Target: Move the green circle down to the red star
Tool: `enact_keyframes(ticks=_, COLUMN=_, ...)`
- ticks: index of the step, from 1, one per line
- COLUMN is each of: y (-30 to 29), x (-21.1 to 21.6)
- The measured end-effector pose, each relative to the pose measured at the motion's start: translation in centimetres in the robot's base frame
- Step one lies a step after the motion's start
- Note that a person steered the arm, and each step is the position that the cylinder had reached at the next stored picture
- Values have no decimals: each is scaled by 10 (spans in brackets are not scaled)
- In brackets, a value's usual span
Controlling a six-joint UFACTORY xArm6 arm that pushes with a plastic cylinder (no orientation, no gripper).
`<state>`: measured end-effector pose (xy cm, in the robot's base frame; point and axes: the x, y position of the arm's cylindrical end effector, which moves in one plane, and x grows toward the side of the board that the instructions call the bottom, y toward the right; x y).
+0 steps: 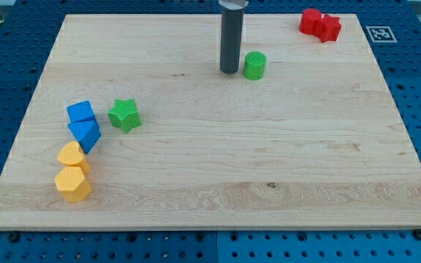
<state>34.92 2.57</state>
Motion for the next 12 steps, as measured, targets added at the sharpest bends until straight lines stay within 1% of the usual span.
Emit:
enact_keyframes(ticks=1, y=46, x=-12)
enact_keyframes(ticks=2, y=113, x=-42)
enact_keyframes(ticks=3, y=126, x=-46)
enact_keyframes(ticks=4, y=93, x=-17)
enact_keyframes(ticks=5, y=81, x=10)
enact_keyframes(ticks=6, y=114, x=16)
enact_keyframes(ticks=7, y=158, x=-13)
enact_keyframes(ticks=8, y=168, x=-18)
enact_keyframes(ticks=9, y=182, x=-1)
enact_keyframes(ticks=10, y=207, x=-6)
enact_keyframes(ticks=11, y=214, x=-30)
enact_keyframes(ticks=12, y=214, x=-41)
